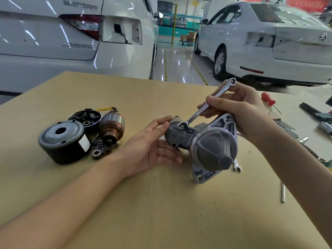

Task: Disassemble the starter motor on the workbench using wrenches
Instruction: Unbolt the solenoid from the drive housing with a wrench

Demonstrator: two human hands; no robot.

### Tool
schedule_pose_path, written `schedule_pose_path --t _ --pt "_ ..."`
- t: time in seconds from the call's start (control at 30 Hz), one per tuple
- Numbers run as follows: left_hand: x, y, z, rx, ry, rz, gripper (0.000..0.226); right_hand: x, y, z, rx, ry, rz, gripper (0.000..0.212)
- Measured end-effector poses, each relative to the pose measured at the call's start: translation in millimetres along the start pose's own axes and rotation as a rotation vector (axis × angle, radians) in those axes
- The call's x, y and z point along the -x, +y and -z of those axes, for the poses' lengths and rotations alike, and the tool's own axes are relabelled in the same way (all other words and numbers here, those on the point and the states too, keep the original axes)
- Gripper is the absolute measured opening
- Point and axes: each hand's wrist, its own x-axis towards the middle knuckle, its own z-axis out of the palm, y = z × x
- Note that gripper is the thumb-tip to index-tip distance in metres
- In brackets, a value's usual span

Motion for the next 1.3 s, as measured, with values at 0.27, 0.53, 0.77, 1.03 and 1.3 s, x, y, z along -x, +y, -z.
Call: schedule_pose_path --t 0.27,0.53,0.77,1.03,1.3 --pt "1 0 -1 -0.006 0.008 -0.001 0.051 -1 -6 -7 0.088 0.022 0.069 0.013" --pt "-1 0 1 -0.002 0.026 0.016 0.045 -31 -36 -28 0.495 -0.304 0.130 0.010" --pt "0 -3 1 0.051 0.030 0.011 0.041 -56 -40 -103 1.086 -0.906 0.200 0.012" --pt "0 -1 1 0.028 0.005 0.012 0.048 -38 -40 -39 0.076 -0.328 0.143 0.012" --pt "0 -1 0 0.010 0.001 -0.015 0.045 -7 3 6 -0.094 -0.026 -0.044 0.018"
